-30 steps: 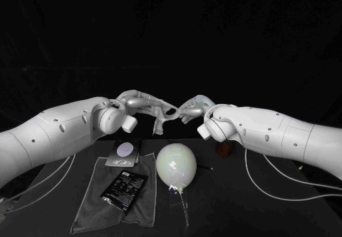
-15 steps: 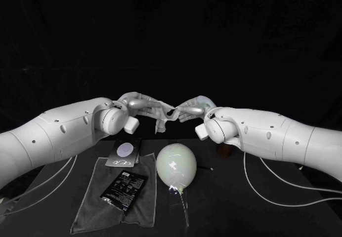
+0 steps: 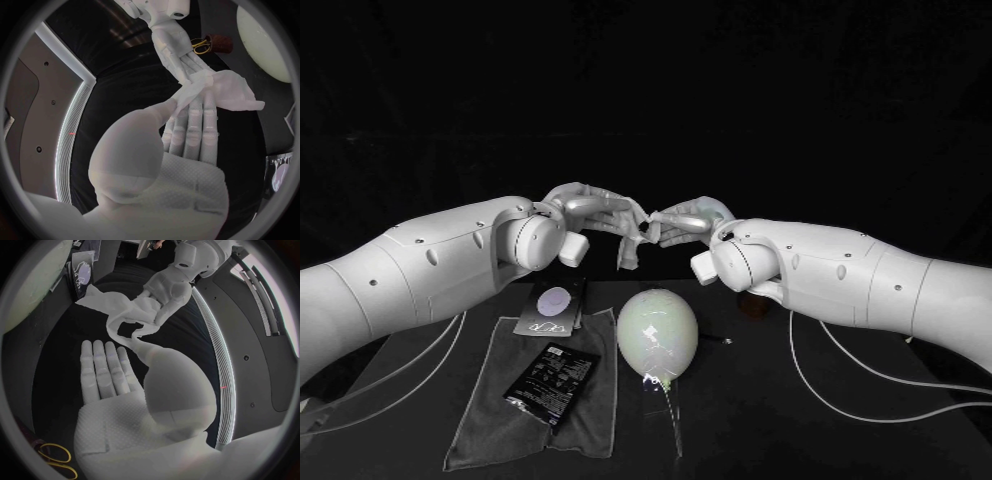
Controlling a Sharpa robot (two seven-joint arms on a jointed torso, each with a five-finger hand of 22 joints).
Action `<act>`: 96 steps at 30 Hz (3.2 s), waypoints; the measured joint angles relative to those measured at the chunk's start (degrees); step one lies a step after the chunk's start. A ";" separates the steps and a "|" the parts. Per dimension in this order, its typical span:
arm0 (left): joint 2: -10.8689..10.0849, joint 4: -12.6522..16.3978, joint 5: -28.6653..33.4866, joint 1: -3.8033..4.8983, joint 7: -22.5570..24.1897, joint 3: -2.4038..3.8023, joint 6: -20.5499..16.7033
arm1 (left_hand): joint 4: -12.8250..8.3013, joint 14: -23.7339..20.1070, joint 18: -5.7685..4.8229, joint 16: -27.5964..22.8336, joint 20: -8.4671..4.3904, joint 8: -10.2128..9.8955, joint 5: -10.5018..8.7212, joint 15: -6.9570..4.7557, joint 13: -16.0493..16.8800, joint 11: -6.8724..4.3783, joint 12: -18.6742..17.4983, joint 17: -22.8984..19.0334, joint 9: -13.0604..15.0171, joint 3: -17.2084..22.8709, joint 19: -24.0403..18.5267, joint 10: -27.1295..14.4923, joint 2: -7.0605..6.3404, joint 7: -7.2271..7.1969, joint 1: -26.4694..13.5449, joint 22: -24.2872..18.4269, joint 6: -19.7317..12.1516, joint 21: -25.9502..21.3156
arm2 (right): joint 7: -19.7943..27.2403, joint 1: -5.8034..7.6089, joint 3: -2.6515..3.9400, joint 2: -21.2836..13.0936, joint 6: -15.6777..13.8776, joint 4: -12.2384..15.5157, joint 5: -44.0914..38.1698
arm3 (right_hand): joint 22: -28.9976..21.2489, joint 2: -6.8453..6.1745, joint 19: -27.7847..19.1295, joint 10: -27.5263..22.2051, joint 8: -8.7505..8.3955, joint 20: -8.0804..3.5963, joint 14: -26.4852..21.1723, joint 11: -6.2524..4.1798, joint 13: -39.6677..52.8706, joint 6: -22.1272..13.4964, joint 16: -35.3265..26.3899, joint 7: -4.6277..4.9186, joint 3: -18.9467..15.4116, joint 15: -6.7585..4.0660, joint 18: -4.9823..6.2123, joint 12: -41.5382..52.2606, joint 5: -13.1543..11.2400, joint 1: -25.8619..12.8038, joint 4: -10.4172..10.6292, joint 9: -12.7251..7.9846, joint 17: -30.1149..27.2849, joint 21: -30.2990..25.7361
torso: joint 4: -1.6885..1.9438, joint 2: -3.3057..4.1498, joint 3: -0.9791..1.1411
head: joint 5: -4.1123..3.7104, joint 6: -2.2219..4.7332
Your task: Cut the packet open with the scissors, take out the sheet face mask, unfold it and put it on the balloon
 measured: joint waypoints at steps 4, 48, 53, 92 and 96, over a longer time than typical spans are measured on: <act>0.07 0.10 1.65 0.00 1.23 0.04 -1.20 | 0.00 0.98 0.00 0.00 -0.31 0.09 0.00 -0.19 -0.01 -0.18 0.24 0.24 0.00 0.00 0.72 1.01 -0.07 -0.03 -0.07 0.00 -0.03 0.40 | -0.28 -0.27 -0.03 0.05 0.54 -0.03 0.46 | -3.07 -0.63 -3.02 -1.14 -0.78 0.71 -0.68 0.55 -0.40 -0.65 -0.76 -0.11 -1.90 0.51 -0.24 0.00 0.00 0.28 0.46 -0.40 -1.05 0.00 | -0.04 0.00 0.01 | 0.01 -0.01; 0.01 1.38 6.39 0.00 3.72 0.15 -5.48 | -0.01 2.32 -0.09 0.22 -1.13 0.13 -0.13 -0.68 -0.11 -0.70 0.17 0.67 2.62 -0.02 1.93 2.33 -0.33 -0.62 -0.22 0.00 -0.63 0.66 | 0.23 -1.94 -0.07 1.22 2.28 -1.42 3.50 | -13.26 -0.07 -9.01 -3.70 -1.85 1.18 -2.42 1.48 -0.38 -2.99 -2.20 -0.44 -11.16 1.44 -0.73 0.01 0.00 2.44 4.49 -1.03 -4.70 0.01 | 0.05 -0.01 -0.01 | -0.24 0.21; -0.06 1.78 6.42 0.00 3.82 0.15 -5.39 | -0.01 2.33 -0.09 0.22 -1.13 0.30 -0.18 -0.68 -0.11 -0.70 0.17 0.72 2.62 -0.02 1.93 2.33 -0.33 -0.65 -0.22 0.00 -0.67 0.66 | -0.09 -2.71 -0.10 1.59 2.13 -2.32 3.69 | -13.49 0.37 -9.01 -3.70 -1.85 1.18 -2.42 1.48 -0.37 -2.99 -2.20 -0.44 -11.53 1.44 -0.75 0.01 0.00 2.61 4.56 -1.09 -4.87 0.02 | 0.03 -0.01 -0.01 | -0.10 0.21; -0.30 2.90 6.68 0.00 3.78 0.16 -3.48 | -0.02 2.62 -0.55 0.44 -1.33 0.30 0.00 -0.78 -0.14 -0.71 0.12 0.82 2.69 -0.03 2.12 2.75 -0.43 -0.60 -0.32 0.00 -0.62 0.89 | 7.98 -3.25 -0.06 1.87 0.51 -1.16 7.16 | -17.20 6.14 -1.78 10.28 3.51 -0.21 6.00 -4.31 -0.38 9.36 0.91 -1.53 -2.15 -2.67 -0.24 4.14 -0.25 13.69 -0.90 0.65 -5.55 0.69 | -0.02 -0.05 0.01 | 0.14 0.12; -0.54 2.77 6.92 0.00 3.79 0.16 -3.55 | -0.02 2.62 -0.55 0.44 -1.33 0.31 0.00 -0.78 -0.14 -0.71 0.12 0.82 2.69 -0.03 2.12 2.75 -0.51 -0.60 -0.39 0.00 -0.62 0.88 | 8.57 -3.25 -0.06 1.12 0.35 -0.78 6.62 | -17.61 5.53 -1.38 10.96 3.86 -0.25 6.41 -4.38 -0.42 9.55 0.92 -1.70 -0.47 -2.67 -0.24 3.43 -0.44 13.09 -1.37 0.66 -5.69 0.69 | -0.04 -0.07 0.02 | 0.21 0.28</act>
